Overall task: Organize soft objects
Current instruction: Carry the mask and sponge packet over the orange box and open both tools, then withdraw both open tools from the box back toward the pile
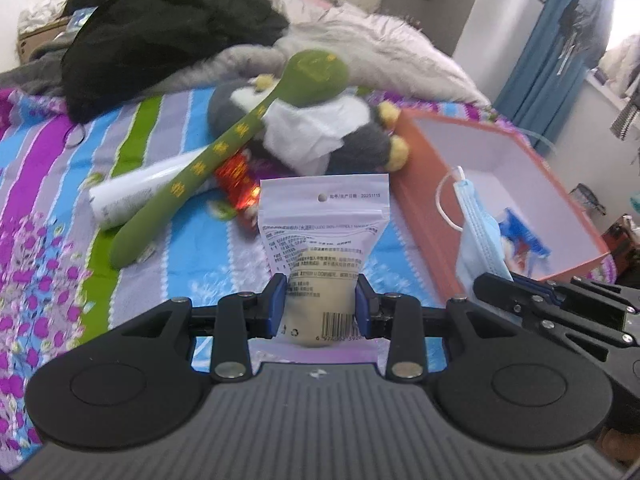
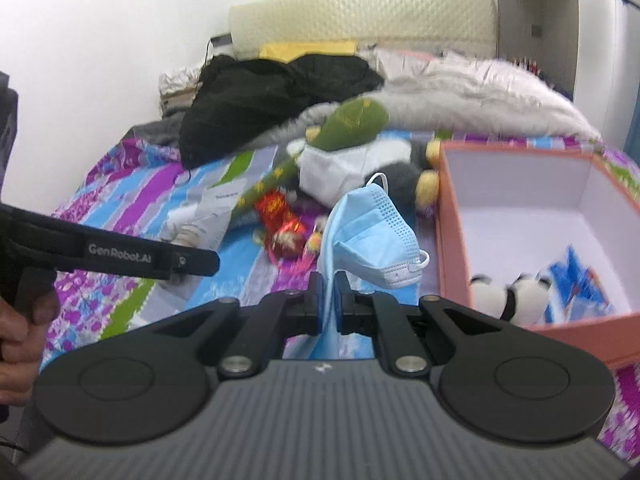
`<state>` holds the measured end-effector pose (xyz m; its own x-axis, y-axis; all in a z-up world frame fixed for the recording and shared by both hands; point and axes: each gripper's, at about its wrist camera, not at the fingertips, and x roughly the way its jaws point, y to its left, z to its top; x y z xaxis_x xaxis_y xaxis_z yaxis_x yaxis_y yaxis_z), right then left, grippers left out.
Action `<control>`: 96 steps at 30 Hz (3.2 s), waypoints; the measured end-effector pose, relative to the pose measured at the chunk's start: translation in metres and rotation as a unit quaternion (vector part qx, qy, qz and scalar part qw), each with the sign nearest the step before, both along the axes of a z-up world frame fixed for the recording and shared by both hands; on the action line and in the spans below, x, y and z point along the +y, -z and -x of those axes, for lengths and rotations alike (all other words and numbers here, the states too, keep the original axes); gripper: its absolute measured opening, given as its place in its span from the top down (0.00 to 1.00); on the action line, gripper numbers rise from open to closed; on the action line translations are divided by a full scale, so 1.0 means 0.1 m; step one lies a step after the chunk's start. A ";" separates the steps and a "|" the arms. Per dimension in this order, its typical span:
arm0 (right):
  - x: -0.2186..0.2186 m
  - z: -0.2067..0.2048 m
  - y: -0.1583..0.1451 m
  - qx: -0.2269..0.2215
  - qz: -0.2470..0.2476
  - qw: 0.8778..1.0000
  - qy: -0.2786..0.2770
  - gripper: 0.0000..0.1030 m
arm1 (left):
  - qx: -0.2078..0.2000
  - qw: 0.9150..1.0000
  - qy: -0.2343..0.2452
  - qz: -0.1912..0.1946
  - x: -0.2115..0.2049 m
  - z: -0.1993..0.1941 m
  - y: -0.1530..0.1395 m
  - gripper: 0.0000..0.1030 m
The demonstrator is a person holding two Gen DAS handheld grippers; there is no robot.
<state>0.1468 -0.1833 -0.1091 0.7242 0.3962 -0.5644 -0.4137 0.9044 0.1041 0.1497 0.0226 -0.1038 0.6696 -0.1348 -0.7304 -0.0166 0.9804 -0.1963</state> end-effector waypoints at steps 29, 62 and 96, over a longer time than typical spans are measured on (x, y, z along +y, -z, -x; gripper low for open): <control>-1.07 -0.93 -0.76 -0.037 0.016 0.994 0.101 0.91 | -0.027 0.991 0.115 0.062 -1.24 -1.33 -0.71 0.61; -2.05 -1.44 0.18 0.145 0.005 0.973 0.177 0.59 | 0.119 0.977 0.175 -0.008 -2.27 -2.30 0.26 0.50; -1.35 -0.17 -0.64 -0.051 -0.046 0.990 0.125 0.59 | -0.106 0.983 0.146 -0.021 -1.44 -0.58 -0.99 0.48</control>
<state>0.1642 -0.3182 -0.0450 0.8572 0.2434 -0.4538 -0.1900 0.9686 0.1605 0.2081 -0.1213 -0.0046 0.7442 -0.3163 -0.5884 0.3038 0.9447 -0.1236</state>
